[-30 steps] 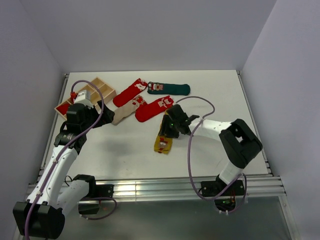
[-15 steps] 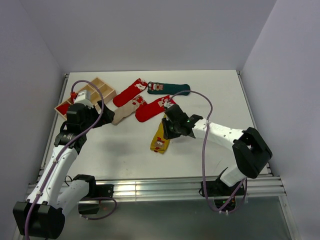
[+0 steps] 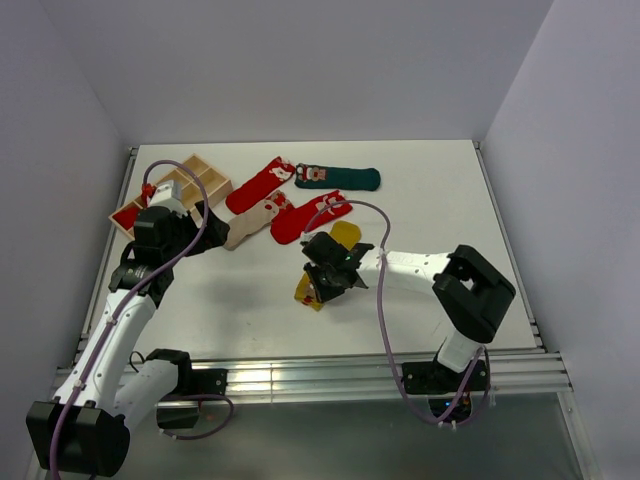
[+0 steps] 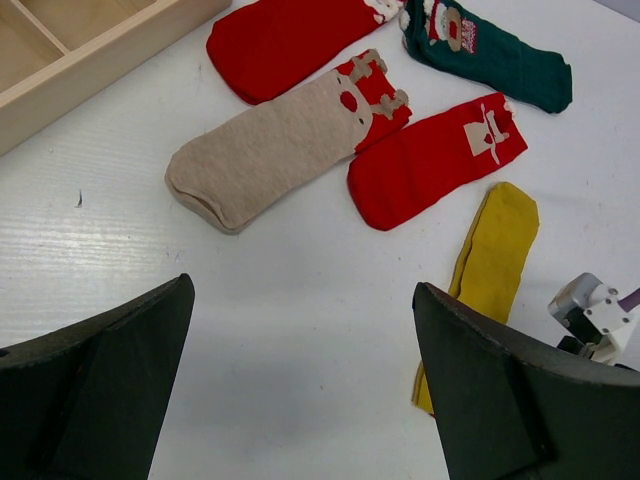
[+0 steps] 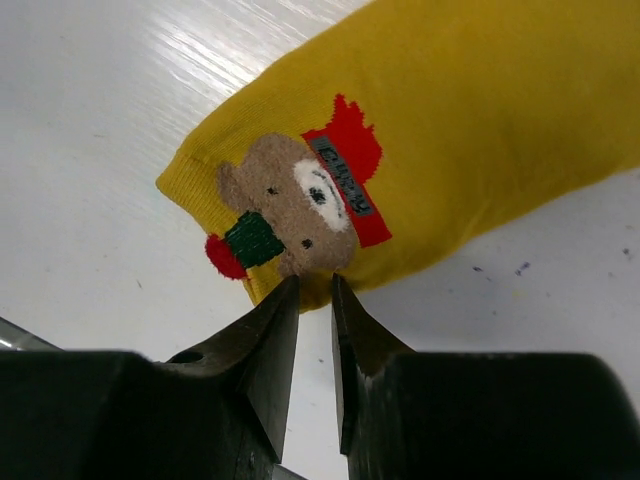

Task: Roll the socks
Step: Roll the sock at the center of the board.

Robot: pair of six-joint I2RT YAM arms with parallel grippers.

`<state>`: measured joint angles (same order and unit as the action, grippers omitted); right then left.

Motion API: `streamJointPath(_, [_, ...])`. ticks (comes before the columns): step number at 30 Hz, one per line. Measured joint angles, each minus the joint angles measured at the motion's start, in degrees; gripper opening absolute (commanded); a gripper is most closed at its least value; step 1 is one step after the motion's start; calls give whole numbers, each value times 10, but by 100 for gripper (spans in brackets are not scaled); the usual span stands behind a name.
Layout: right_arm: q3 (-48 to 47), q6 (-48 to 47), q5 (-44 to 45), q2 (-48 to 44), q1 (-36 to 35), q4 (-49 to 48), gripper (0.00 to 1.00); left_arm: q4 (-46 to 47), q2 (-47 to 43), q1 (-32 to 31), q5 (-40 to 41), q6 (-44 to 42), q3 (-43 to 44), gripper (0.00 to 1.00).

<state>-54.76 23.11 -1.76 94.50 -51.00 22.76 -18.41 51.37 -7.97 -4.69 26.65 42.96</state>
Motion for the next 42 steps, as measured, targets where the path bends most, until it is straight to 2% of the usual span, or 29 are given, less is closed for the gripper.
streamJointPath(9, [-50, 2, 15, 59, -34, -9, 27, 0, 0, 0, 0, 0, 0, 96])
streamJointPath(14, [-56, 2, 21, 62, -34, -8, 28, 0, 2, 0, 0, 2, 0, 97])
streamJointPath(27, [-50, -64, 29, -11, -64, -43, 45, 0, 14, 0, 0, 9, 0, 97])
streamJointPath(35, [-40, -131, 103, 10, -133, -55, 47, -2, 17, 0, 2, 11, 0, 96])
streamJointPath(42, [-45, -166, 158, 53, -166, -55, 47, -3, 17, 0, 7, 11, 0, 96])
